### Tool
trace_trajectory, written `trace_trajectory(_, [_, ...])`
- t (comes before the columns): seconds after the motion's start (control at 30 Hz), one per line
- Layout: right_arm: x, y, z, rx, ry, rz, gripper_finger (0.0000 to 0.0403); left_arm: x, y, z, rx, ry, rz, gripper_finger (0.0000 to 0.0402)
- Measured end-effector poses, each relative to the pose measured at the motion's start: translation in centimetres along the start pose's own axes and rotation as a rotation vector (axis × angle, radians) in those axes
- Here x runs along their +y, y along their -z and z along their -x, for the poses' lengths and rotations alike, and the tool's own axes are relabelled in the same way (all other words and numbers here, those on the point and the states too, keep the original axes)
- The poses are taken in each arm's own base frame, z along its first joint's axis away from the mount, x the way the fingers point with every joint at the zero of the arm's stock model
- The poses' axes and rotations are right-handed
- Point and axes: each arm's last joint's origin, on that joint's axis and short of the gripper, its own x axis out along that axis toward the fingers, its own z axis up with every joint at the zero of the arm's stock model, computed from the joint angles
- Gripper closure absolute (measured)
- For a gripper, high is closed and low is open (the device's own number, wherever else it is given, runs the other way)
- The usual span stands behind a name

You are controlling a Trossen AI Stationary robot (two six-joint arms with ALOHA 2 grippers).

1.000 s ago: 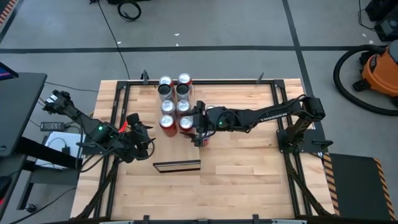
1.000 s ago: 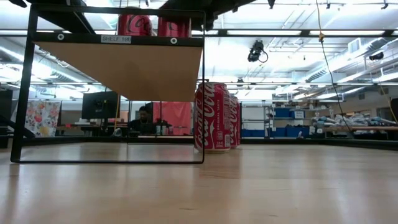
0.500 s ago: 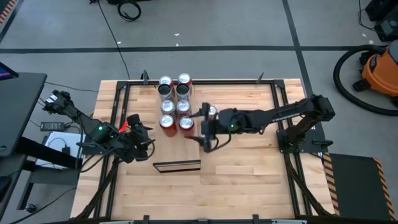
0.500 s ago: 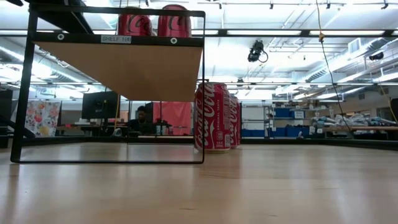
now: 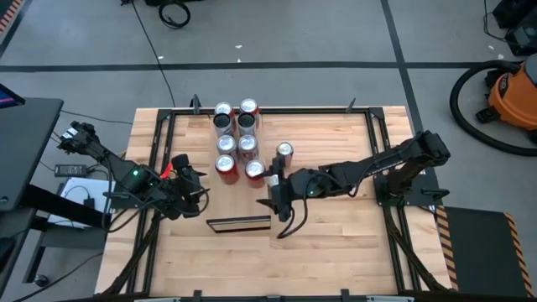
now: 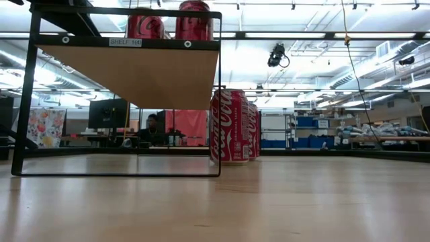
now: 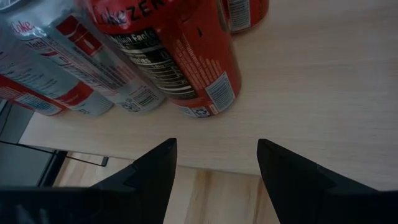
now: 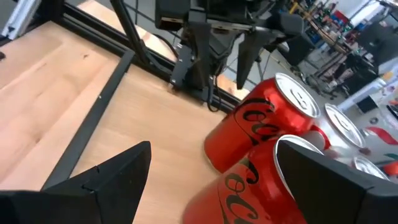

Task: Place canned beverage on shelf
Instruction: Put the red and black soda can on the shelf and align it with the other red and black soda can

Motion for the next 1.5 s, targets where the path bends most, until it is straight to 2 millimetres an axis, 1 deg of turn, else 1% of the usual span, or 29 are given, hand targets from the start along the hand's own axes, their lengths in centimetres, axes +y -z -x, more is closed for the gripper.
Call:
trace_trajectory(0.07, [-0.2, 0.1, -0.1, 0.001, 0.003, 0.003, 0.0045, 0.0, 0.0, 0.0, 0.0, 0.0, 0.0, 0.0168])
trace_trajectory(0.17, [-1.2, 0.5, -0.4, -0.009, -0.016, 0.012, 0.0047, 0.0, 0.0, 0.0, 0.0, 0.0, -0.001, 0.0168])
trace_trajectory(0.23, [-2.1, 0.9, -0.8, -0.039, -0.061, 0.007, 0.005, 0.0, 0.0, 0.0, 0.0, 0.0, -0.001, 0.0168])
trace_trajectory(0.4, [-4.5, 1.8, -1.6, -0.104, -0.138, -0.071, 0.0054, 0.0, 0.0, 0.0, 0.0, 0.0, -0.012, 0.0168])
trace_trajectory(0.53, [-5.1, 1.9, -1.8, -0.128, -0.129, -0.064, 0.0055, 0.0, 0.0, 0.0, 0.0, 0.001, -0.022, 0.0168])
trace_trajectory(0.67, [-4.8, 1.0, -1.3, -0.184, -0.105, -0.009, 0.0055, 0.0, 0.0, 0.0, 0.0, 0.001, -0.021, 0.0168])
trace_trajectory(0.73, [-4.4, 0.5, -0.9, -0.179, -0.073, 0.008, 0.0055, 0.0, 0.0, 0.0, 0.0, 0.001, -0.02, 0.0168])
trace_trajectory(0.9, [-2.8, -0.2, 0.4, -0.072, 0.04, 0.05, 0.0055, -0.1, 0.0, 0.0, 0.01, 0.024, -0.013, 0.0168])
trace_trajectory(1.03, [-1.4, -0.5, 1.5, 0.012, 0.076, 0.02, 0.0055, -0.1, 0.0, 0.0, 0.018, 0.042, 0.008, 0.0168])
trace_trajectory(1.23, [0.0, 0.7, 1.7, 0.14, 0.022, -0.107, 0.0055, -0.2, 0.0, 0.0, 0.026, 0.056, 0.014, 0.0168])
trace_trajectory(1.33, [0.0, 1.9, 1.3, 0.207, 0.017, -0.154, 0.0055, 0.0, -0.1, -0.2, 0.008, 0.014, 0.025, 0.0168])
trace_trajectory(1.5, [-0.5, 4.1, 0.3, 0.248, 0.04, -0.173, 0.0055, 0.6, -0.4, -0.7, 0.01, -0.032, 0.045, 0.0168])
